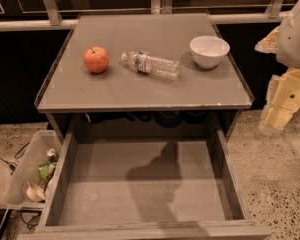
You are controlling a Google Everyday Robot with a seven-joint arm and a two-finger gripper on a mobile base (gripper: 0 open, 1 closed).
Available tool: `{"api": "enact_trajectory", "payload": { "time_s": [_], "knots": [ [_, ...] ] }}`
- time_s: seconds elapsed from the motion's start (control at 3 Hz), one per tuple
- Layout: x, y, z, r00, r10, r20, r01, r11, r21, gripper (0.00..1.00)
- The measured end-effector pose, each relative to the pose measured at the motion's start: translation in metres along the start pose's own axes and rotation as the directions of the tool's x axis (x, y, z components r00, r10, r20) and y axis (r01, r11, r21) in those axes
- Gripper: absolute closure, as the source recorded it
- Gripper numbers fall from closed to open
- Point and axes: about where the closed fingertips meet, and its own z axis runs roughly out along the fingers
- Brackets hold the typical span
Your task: Place water bottle into top drawer
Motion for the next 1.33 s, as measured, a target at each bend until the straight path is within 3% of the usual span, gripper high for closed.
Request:
{"api": "enact_trajectory", "payload": {
  "time_s": [0.67,1.0,1.33],
  "knots": [
    [-0.01,-0.011,0.005,0.999,-0.036,0.027,0.035,0.9993,0.01,0.0],
    [-0.033,-0.025,0.017,0.991,-0.104,0.088,0.103,0.9944,0.025,0.0],
    [-0.056,-0.043,0.031,0.978,-0.133,0.158,0.128,0.9909,0.042,0.0]
  ]
}}
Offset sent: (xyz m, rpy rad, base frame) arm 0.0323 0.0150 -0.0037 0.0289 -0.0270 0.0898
